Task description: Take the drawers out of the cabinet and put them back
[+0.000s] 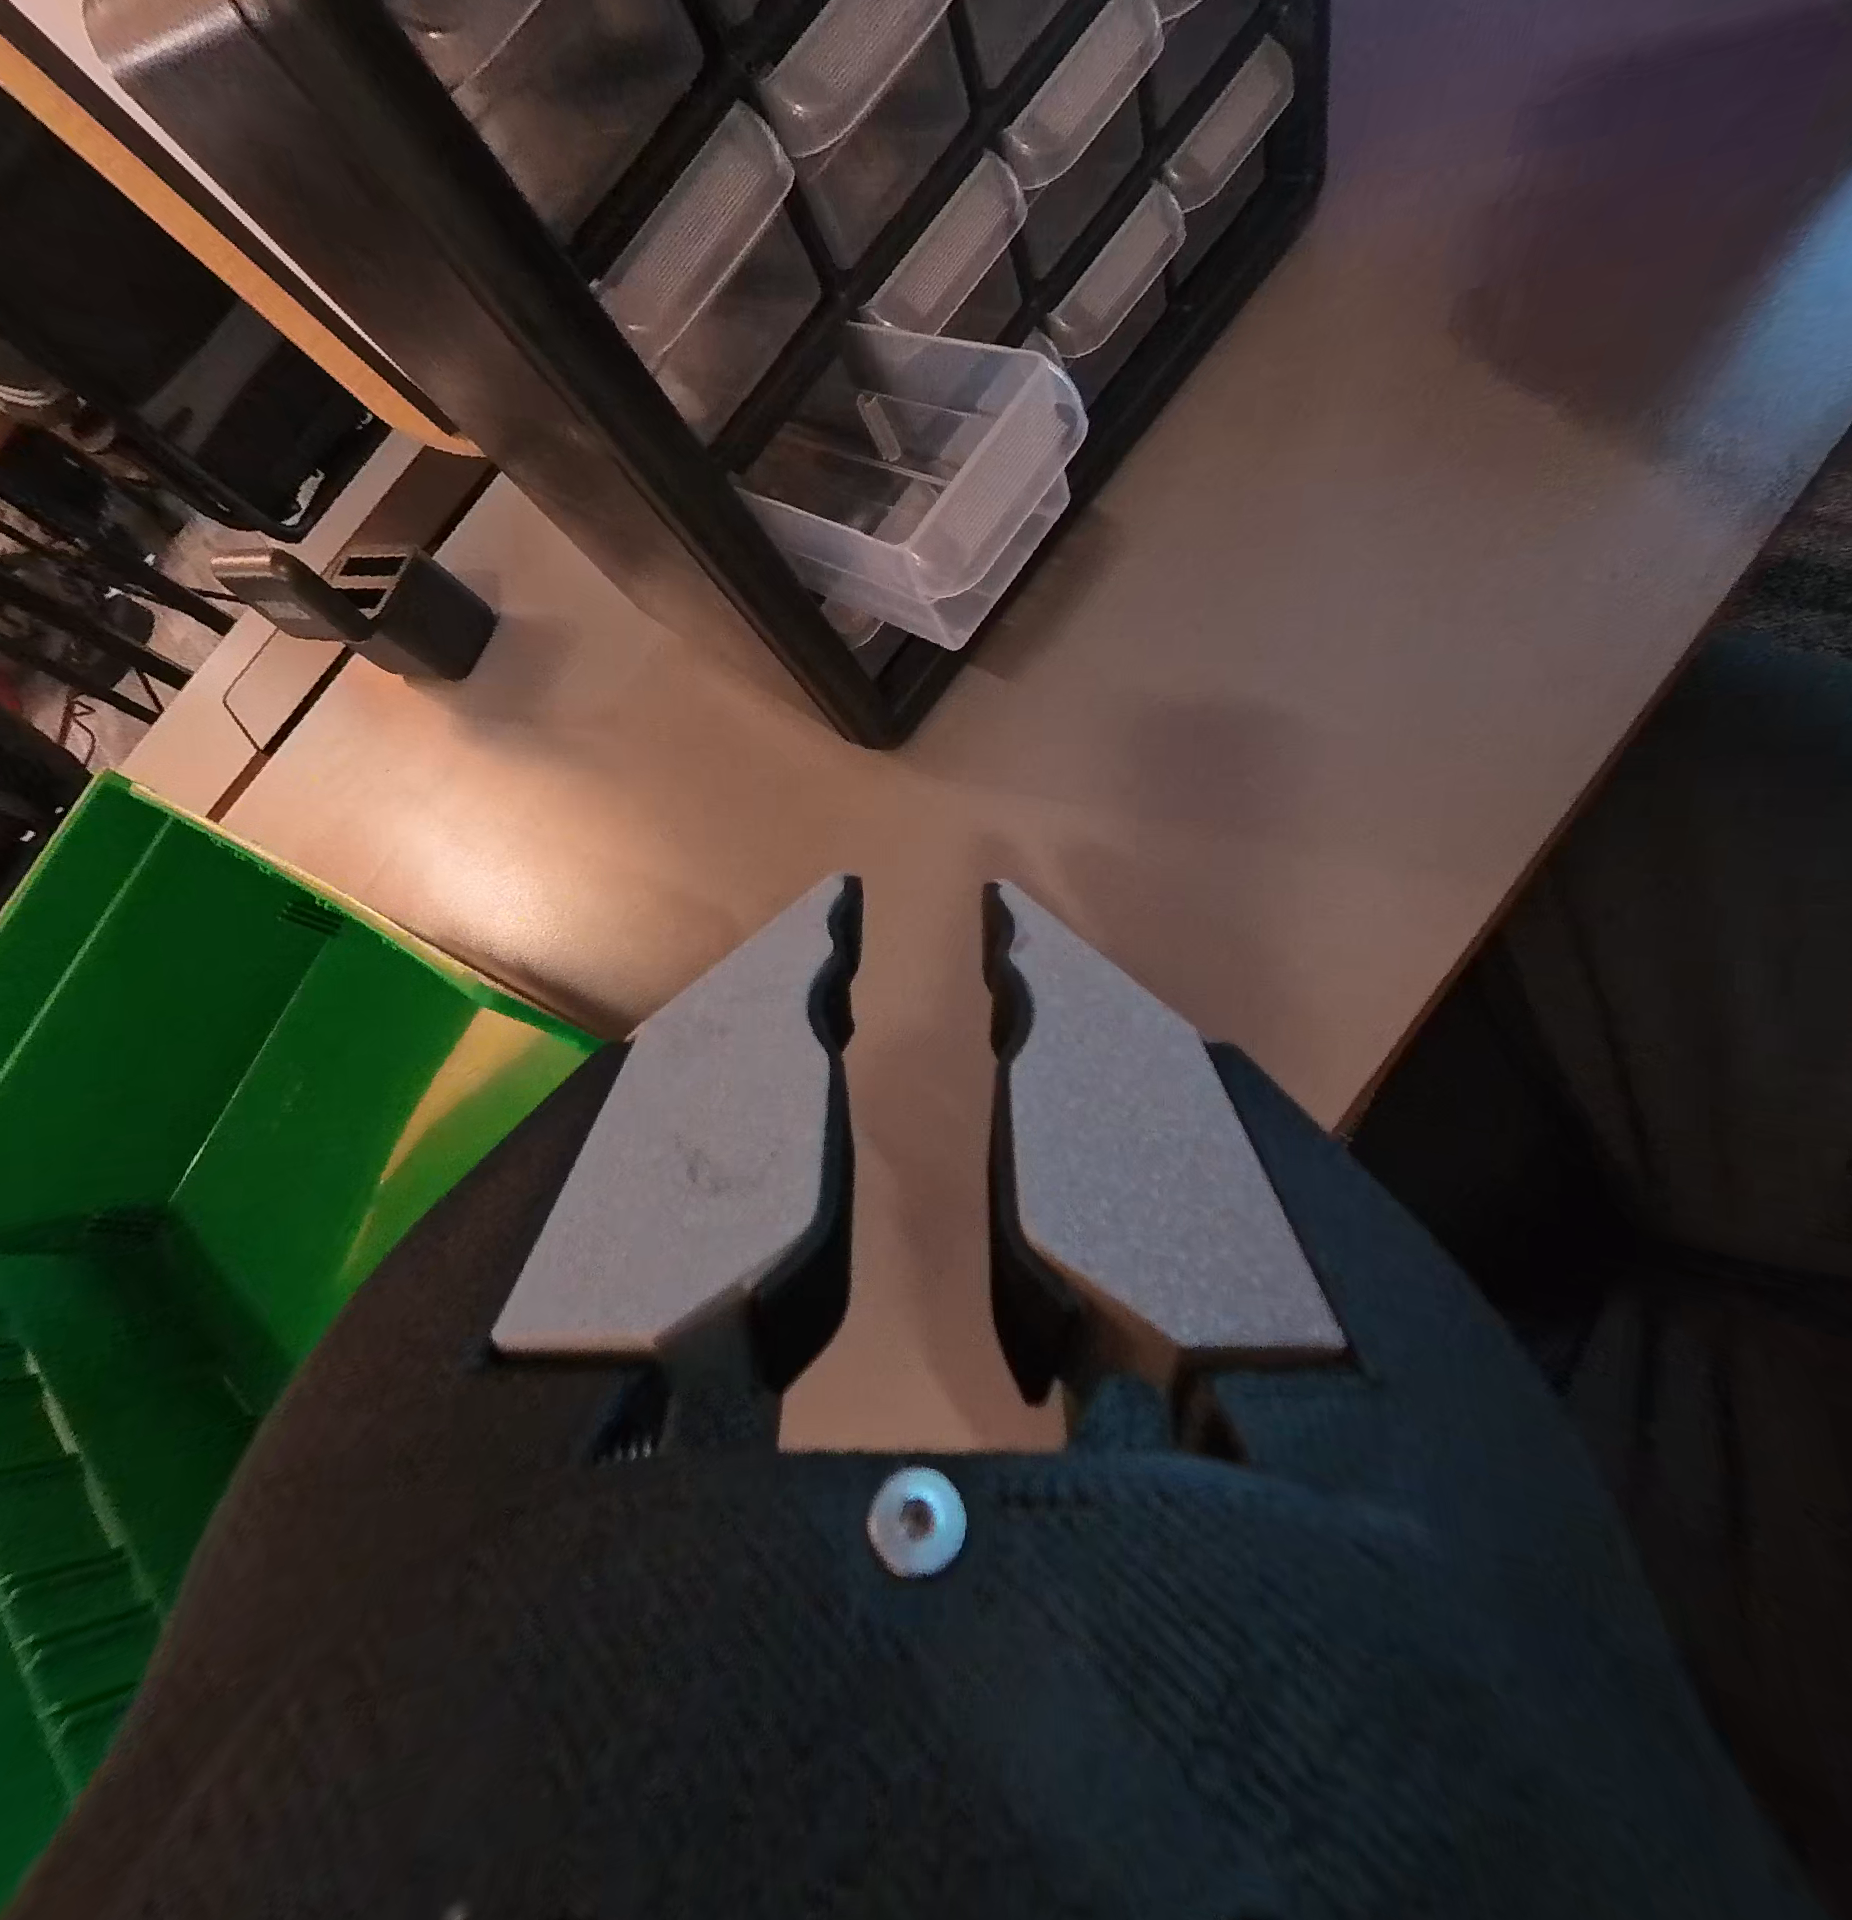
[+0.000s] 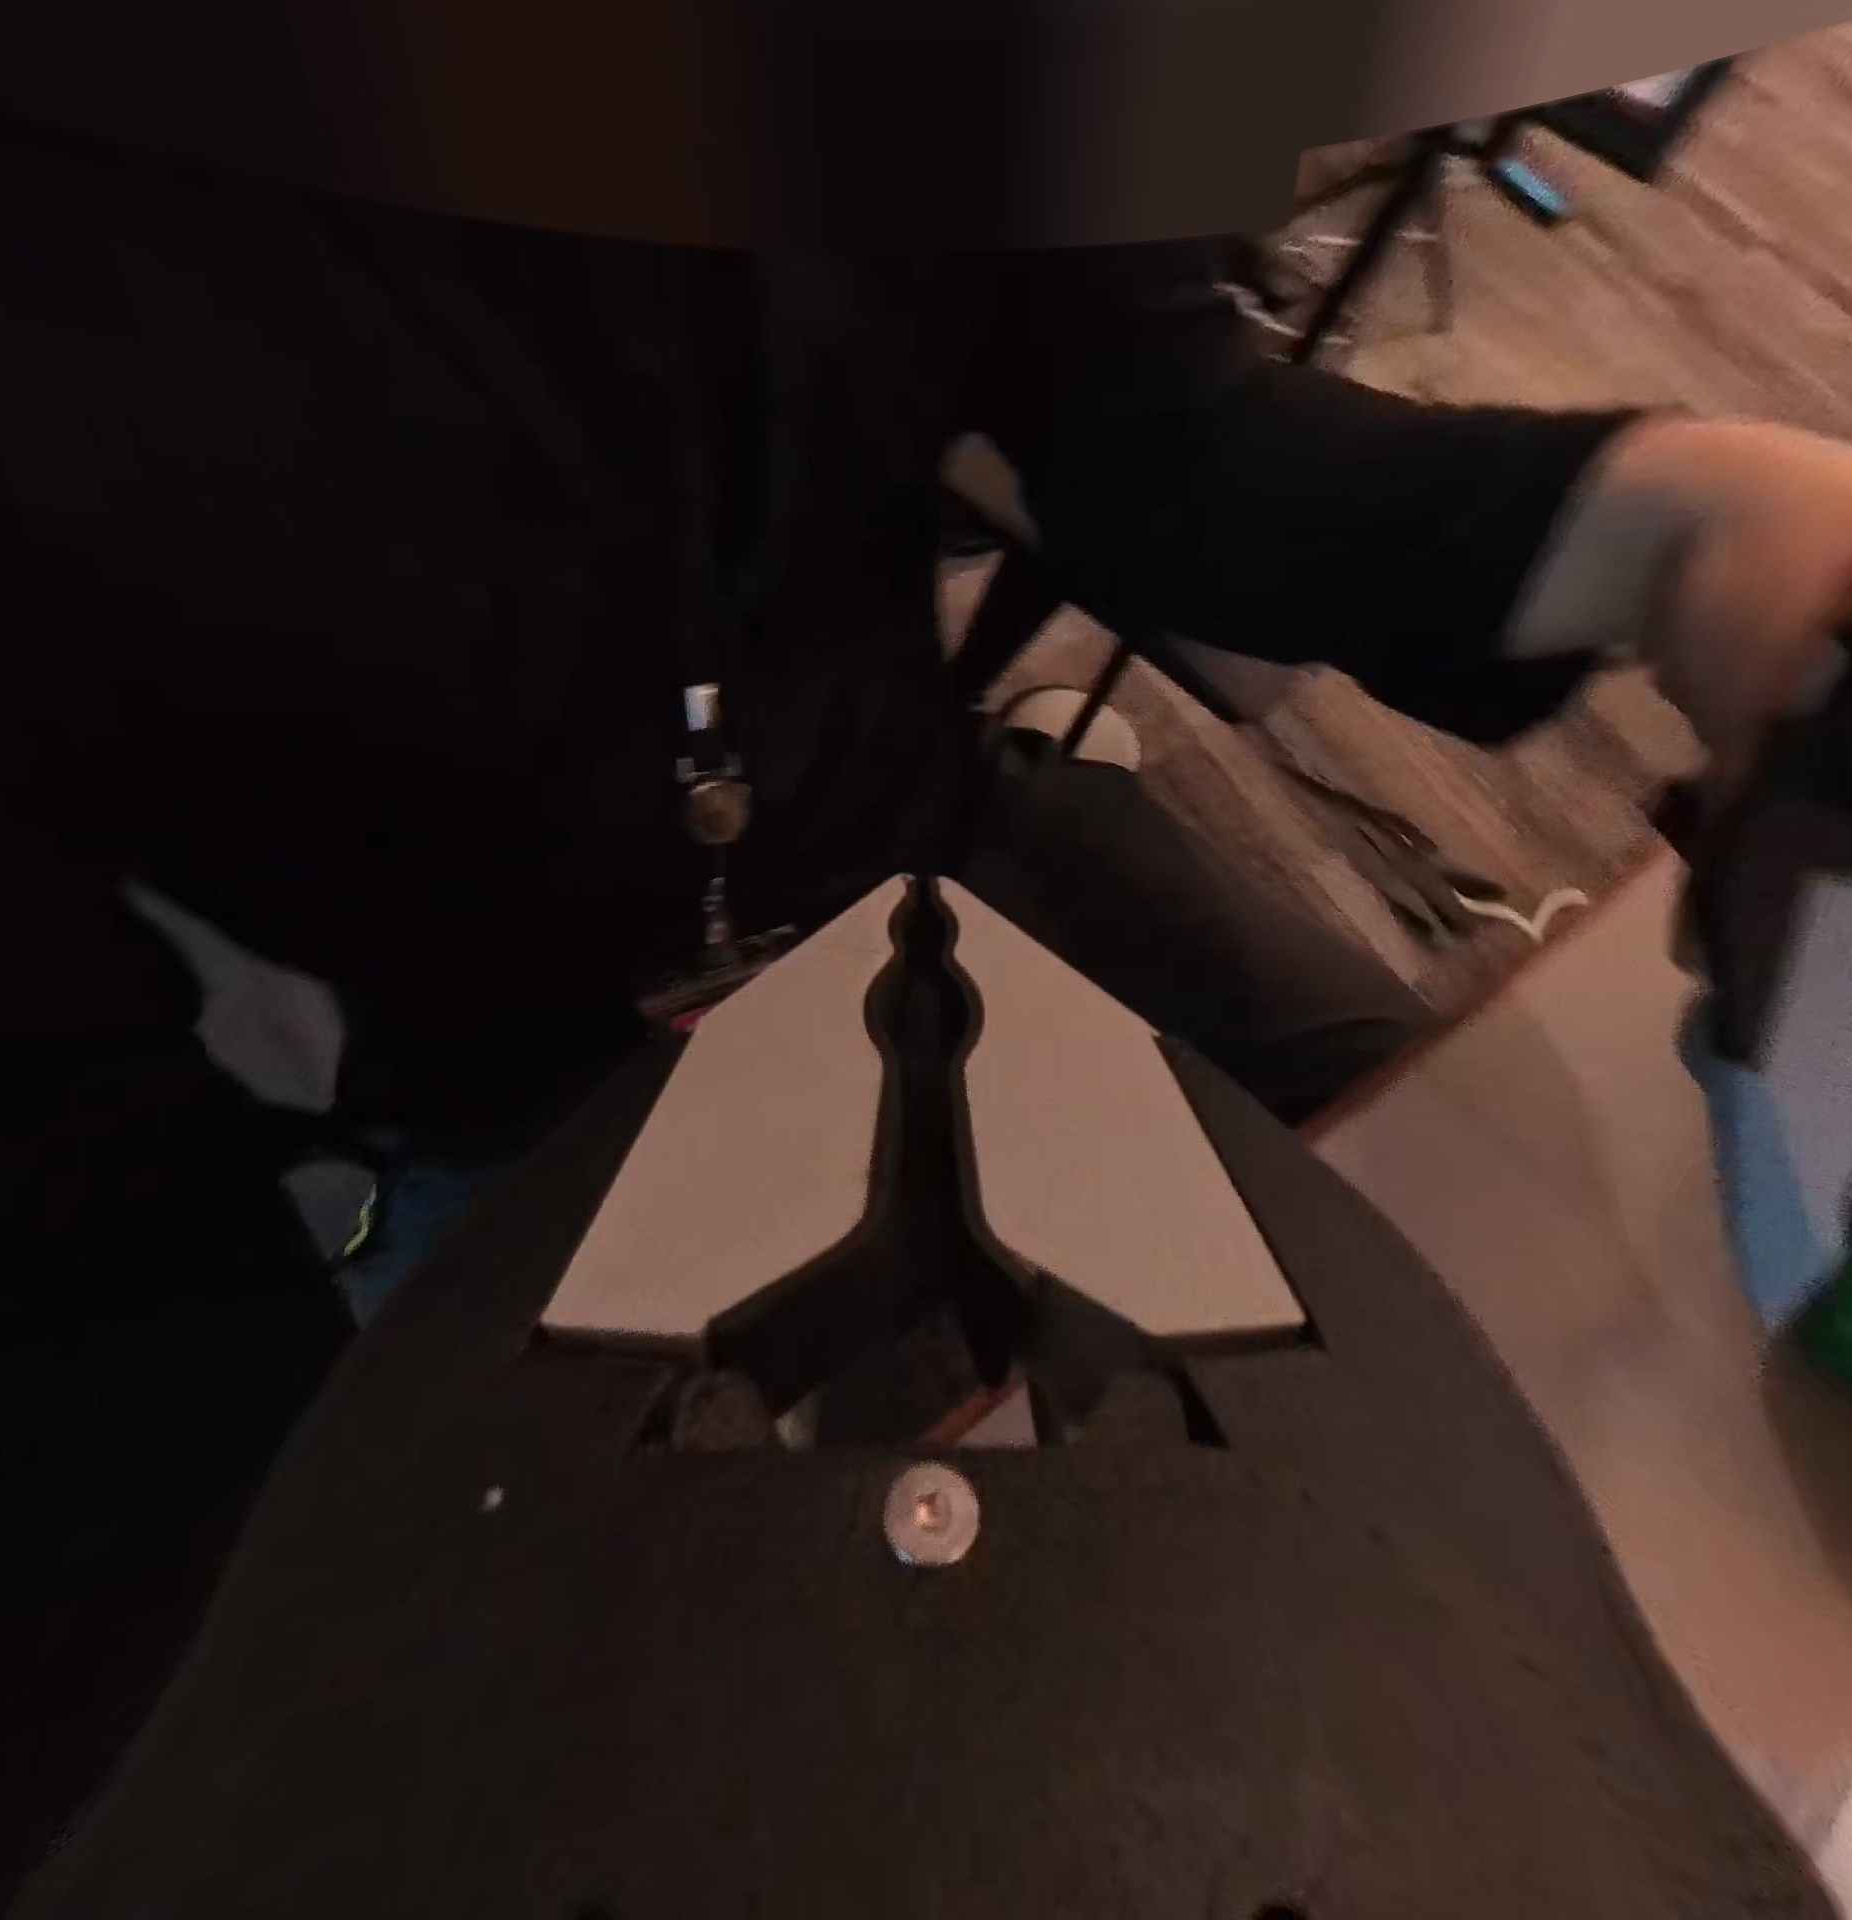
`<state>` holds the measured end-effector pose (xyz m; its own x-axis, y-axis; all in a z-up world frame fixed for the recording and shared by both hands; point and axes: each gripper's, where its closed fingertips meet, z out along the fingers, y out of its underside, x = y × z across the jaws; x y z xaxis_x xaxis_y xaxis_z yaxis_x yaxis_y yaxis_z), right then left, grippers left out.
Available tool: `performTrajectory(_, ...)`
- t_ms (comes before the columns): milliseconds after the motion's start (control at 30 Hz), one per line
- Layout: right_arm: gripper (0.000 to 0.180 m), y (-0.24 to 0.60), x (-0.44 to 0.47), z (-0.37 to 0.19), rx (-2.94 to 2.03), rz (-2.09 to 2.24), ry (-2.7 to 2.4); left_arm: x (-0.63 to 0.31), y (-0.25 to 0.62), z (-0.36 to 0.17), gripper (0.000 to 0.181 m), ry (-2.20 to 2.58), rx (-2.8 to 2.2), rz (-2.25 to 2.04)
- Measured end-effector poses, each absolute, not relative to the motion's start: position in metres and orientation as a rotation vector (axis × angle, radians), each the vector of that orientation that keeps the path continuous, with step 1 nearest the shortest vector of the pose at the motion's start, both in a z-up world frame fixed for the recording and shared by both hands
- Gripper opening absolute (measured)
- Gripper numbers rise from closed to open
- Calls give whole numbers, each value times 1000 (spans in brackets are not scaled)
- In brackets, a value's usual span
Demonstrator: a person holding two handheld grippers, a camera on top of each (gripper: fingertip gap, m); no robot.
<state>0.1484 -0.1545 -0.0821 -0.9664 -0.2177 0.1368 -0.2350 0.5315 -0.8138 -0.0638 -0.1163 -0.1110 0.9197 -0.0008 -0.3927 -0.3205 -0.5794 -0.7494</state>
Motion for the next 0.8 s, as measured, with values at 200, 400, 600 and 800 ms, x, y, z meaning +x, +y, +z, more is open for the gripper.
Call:
performTrajectory(200, 0, -8, -54, -144, -1191, 782, -2270, -63, -116, -112, 21, 232, -2156, 441)
performTrajectory(400, 0, 30, -75, -158, -1241, 638, -2108, -67, -117, -111, 21, 226, -2151, 443)
performTrajectory(600, 0, 20, -68, -146, -1202, 680, -2129, -68, -118, -112, 21, 224, -2156, 438)
performTrajectory(800, 0, 17, -53, -118, -1122, 688, -2103, -68, -119, -109, 21, 207, -2141, 430)
